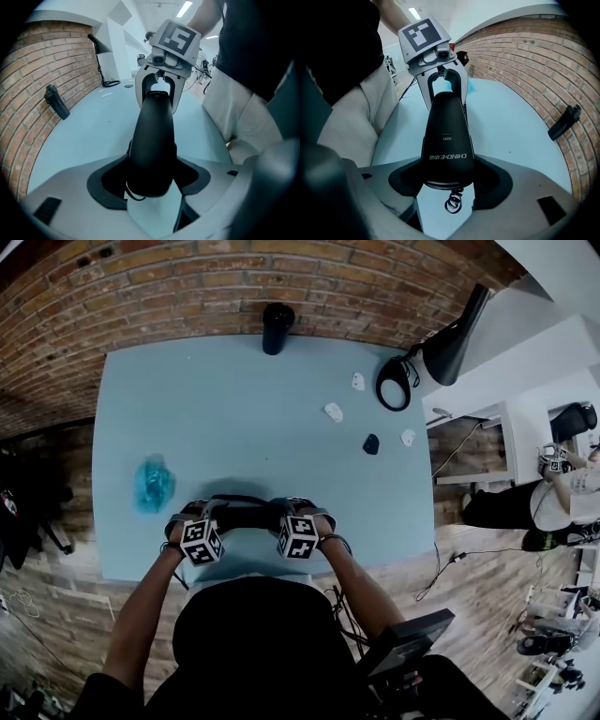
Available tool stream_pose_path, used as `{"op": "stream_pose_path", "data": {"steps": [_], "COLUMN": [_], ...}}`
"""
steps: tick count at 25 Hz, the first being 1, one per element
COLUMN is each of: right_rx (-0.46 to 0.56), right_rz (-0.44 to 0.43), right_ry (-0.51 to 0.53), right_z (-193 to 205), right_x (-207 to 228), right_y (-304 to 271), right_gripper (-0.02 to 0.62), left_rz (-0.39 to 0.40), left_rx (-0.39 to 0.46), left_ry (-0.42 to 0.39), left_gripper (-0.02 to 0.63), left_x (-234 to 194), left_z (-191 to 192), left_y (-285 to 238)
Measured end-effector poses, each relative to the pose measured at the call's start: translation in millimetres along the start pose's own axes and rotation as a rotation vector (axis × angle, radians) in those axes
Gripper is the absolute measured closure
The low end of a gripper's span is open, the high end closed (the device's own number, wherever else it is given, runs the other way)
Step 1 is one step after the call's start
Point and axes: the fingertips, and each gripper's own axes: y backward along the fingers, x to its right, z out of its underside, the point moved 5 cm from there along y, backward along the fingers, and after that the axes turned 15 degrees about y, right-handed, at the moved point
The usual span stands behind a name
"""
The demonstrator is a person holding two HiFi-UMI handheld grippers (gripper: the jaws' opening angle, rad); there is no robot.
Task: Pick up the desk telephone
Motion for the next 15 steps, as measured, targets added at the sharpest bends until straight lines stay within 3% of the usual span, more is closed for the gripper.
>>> {"op": "stream_pose_path", "data": {"steps": [15], "right_rx": [0.152], "right_rz": [0.04], "right_ry": [-0.01], "right_z": [-34], "right_x": [-6], "right_y": [34], "right_gripper": [0.304], "left_rz": [-0.005], "left_rx": [0.195], "left_ry": [-0.009], "left_gripper": [0.313], "left_x": [10], "left_z": [0], "left_y": [48]}}
